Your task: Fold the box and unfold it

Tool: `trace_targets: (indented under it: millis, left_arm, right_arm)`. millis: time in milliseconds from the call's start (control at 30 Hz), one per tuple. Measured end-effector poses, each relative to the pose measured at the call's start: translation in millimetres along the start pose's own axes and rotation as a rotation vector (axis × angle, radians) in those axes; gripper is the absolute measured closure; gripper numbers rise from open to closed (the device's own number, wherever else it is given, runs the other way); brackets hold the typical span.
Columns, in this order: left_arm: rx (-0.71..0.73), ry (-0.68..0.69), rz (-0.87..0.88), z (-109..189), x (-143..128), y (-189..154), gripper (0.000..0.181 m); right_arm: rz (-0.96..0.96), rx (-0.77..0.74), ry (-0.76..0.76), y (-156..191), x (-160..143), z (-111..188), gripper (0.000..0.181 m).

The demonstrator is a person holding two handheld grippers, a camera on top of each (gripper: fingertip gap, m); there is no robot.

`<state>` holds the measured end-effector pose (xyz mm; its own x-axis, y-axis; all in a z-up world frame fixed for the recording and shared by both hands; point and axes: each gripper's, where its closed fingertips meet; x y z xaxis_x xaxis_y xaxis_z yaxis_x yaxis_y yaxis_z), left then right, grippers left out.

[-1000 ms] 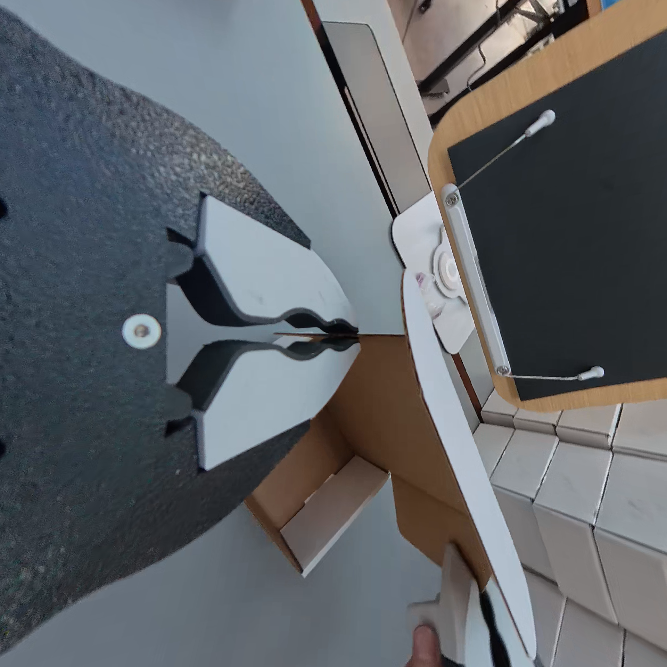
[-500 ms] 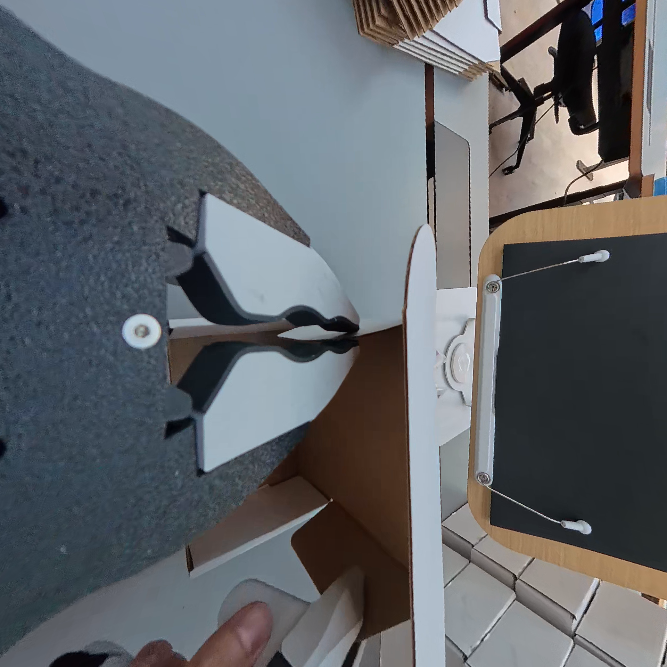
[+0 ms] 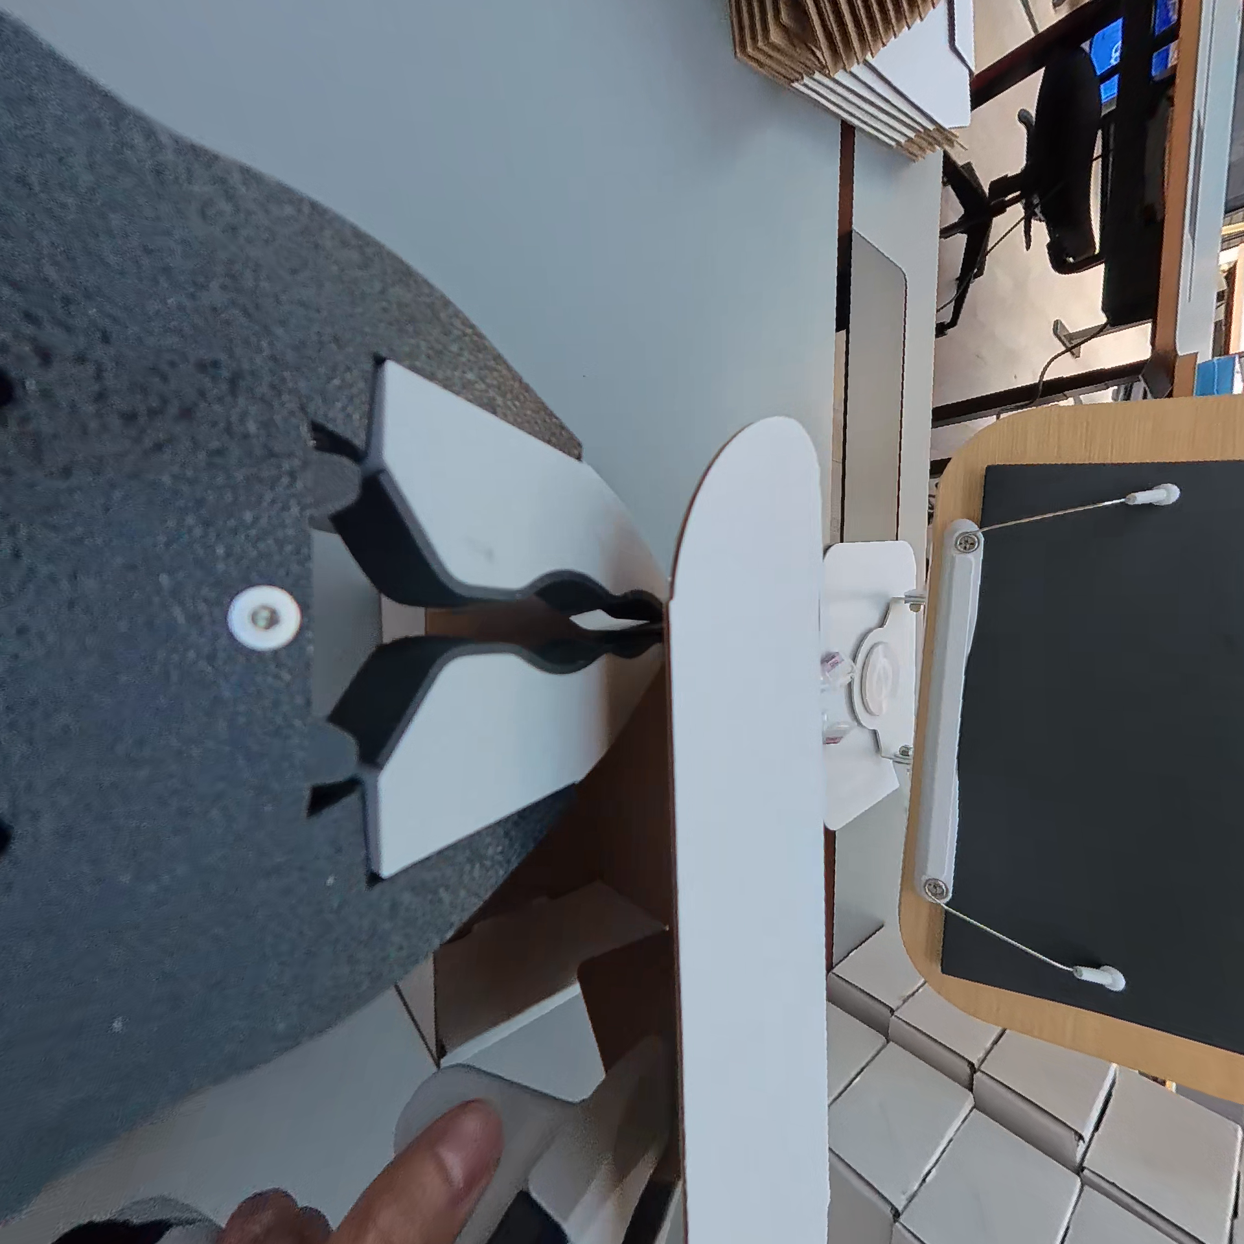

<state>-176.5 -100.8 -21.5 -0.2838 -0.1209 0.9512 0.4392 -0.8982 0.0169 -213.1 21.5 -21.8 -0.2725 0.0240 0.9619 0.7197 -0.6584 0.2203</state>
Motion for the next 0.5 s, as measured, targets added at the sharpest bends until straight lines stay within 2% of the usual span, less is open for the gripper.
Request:
trace_targets:
  millis: [133,367,500]
  left_arm:
    - [-0.003,-0.002,0.014,5,-9,0,0.178]
    - [-0.032,0.062,-0.044,12,-38,4,0.179]
    - [-0.047,0.094,-0.102,17,-39,5,0.179]
  right_arm:
    - [-0.066,0.014,-0.028,2,-10,3,0.175]
    - [0.105,-0.039,0.176,-1,-37,13,0.177]
    - [0.107,-0.037,0.197,-2,-38,15,0.178]
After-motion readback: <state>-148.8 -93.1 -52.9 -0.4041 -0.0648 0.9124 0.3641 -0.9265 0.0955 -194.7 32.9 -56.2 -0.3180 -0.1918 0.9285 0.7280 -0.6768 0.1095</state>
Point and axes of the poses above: each gripper's, where its closed fingertips meet, z back along the fingers, x out of its top, y = z × x across the jaws, and after that the axes turned 14 degrees about x, right-handed
